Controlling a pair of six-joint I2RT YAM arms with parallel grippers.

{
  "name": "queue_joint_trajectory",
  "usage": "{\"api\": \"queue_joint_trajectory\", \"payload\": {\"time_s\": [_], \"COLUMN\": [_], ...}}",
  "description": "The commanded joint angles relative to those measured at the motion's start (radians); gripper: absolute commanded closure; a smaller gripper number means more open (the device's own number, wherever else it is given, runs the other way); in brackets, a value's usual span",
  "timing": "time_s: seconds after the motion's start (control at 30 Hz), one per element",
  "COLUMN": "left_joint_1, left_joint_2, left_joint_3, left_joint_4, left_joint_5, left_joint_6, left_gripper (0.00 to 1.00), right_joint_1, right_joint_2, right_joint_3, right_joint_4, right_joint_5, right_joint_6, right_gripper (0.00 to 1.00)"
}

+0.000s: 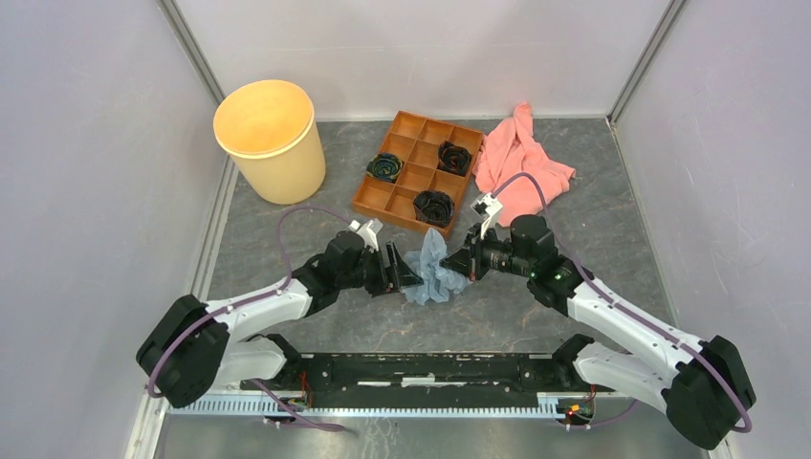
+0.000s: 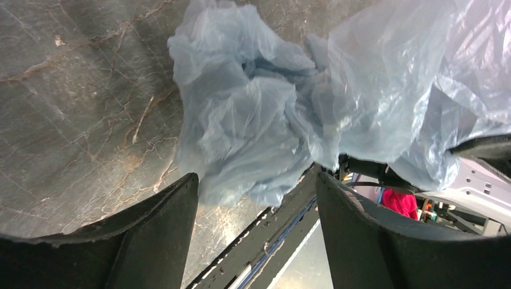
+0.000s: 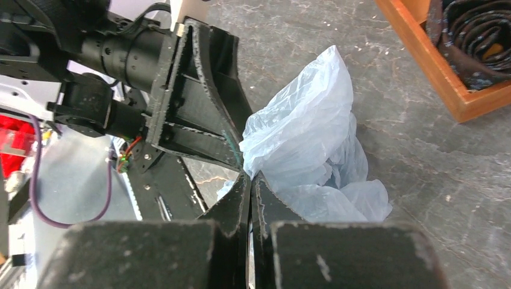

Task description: Put the trash bags into the trash bin

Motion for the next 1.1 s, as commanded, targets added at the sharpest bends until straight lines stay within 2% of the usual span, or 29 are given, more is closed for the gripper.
{"api": "queue_joint_trajectory", "payload": {"time_s": [0.0, 0.1, 0.17, 0.23, 0.27, 0.33, 0.43, 0.57, 0.67, 0.77, 0.87, 0.97, 1.07], "left_joint_1": [-0.007, -0.007, -0.007, -0.007, -0.006, -0.005, 0.003, 0.069, 0.154, 0.208, 0.226, 0.241, 0.246], "left_joint_2": [0.041, 0.075, 0.097, 0.107, 0.102, 0.070, -0.022, -0.202, -0.285, -0.340, -0.376, -0.425, -0.472], "left_joint_3": [-0.006, -0.015, -0.021, -0.018, -0.015, -0.006, -0.002, -0.026, -0.066, -0.131, -0.180, -0.154, -0.105], "left_joint_4": [0.094, 0.124, 0.169, 0.166, 0.143, 0.071, -0.066, -0.276, -0.318, -0.247, -0.195, -0.298, -0.416], "left_joint_5": [0.037, 0.015, 0.019, 0.007, -0.013, -0.059, -0.125, -0.166, -0.084, 0.056, 0.127, 0.067, -0.048], "left_joint_6": [-0.038, -0.043, -0.053, -0.058, -0.057, -0.039, 0.007, 0.062, 0.063, -0.001, -0.071, -0.047, 0.007], "left_gripper": [0.24, 0.30, 0.48, 0.71, 0.84, 0.97, 0.98, 0.98, 0.98, 0.98, 0.98, 0.98, 0.98], "right_joint_1": [0.000, -0.001, -0.001, -0.003, -0.007, -0.016, -0.019, -0.022, -0.022, -0.021, -0.019, -0.020, -0.021], "right_joint_2": [-0.021, -0.028, -0.031, -0.033, -0.033, -0.026, 0.009, 0.043, 0.036, 0.046, 0.061, 0.095, 0.099], "right_joint_3": [-0.030, -0.058, -0.073, -0.077, -0.066, -0.016, 0.075, 0.133, 0.127, 0.133, 0.154, 0.192, 0.189], "right_joint_4": [0.132, 0.164, 0.180, 0.168, 0.127, -0.021, -0.278, -0.450, -0.445, -0.436, -0.469, -0.553, -0.561], "right_joint_5": [-0.054, -0.063, -0.071, -0.066, -0.047, 0.037, 0.263, 0.517, 0.506, 0.457, 0.554, 0.750, 0.766], "right_joint_6": [0.094, 0.128, 0.142, 0.133, 0.099, 0.000, -0.162, -0.300, -0.324, -0.356, -0.396, -0.411, -0.407], "right_gripper": [1.00, 1.00, 1.00, 1.00, 1.00, 1.00, 1.00, 1.00, 1.00, 1.00, 1.00, 1.00, 1.00]}}
